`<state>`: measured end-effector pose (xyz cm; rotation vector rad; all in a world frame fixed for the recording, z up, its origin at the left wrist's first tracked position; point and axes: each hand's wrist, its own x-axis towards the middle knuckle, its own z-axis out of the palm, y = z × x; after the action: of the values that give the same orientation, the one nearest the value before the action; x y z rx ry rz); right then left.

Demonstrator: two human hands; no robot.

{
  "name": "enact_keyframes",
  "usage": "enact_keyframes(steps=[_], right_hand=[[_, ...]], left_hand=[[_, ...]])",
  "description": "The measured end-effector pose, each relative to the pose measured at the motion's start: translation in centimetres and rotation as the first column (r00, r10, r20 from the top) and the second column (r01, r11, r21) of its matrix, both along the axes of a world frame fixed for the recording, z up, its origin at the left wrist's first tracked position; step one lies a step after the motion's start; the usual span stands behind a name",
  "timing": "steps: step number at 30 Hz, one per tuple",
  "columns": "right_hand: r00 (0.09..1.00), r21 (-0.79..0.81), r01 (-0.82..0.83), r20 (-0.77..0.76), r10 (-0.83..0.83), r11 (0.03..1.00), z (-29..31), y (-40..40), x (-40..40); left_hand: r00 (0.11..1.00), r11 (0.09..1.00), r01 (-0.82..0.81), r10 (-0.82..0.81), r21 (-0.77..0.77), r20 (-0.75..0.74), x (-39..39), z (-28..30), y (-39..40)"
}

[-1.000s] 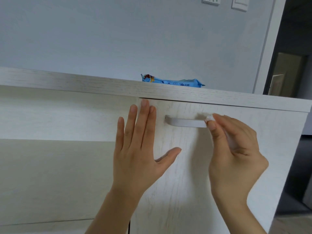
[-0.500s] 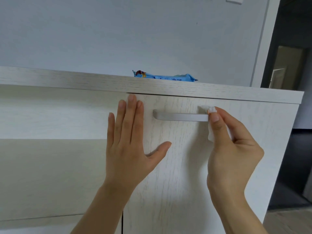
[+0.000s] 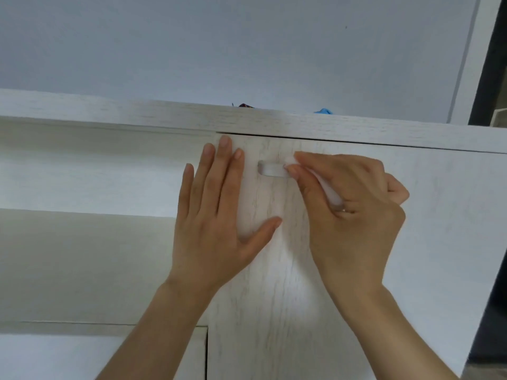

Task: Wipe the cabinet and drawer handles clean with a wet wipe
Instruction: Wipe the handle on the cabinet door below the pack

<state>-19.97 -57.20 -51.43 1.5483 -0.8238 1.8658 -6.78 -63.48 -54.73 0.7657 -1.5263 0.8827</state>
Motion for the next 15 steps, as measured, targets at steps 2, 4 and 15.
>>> enact_keyframes(steps=[2,4,15], right_hand=[[1.0,-0.006,-0.002,-0.018,0.002,1.0,0.1,0.0,-0.1],[1.0,-0.02,-0.01,-0.016,0.01,1.0,0.1,-0.1,-0.1],[0.993,-0.048,-0.114,0.031,0.116,0.992,-5.6,0.1,3.5]], left_hand=[[1.0,1.0,0.007,-0.007,-0.018,0.015,0.0,0.0,-0.1],[0.999,0.999,0.002,0.0,-0.05,0.033,-0.1,-0.1,-0.2],[0.987,0.985,-0.153,0.148,0.077,0.07,3.6,-4.2,2.1]])
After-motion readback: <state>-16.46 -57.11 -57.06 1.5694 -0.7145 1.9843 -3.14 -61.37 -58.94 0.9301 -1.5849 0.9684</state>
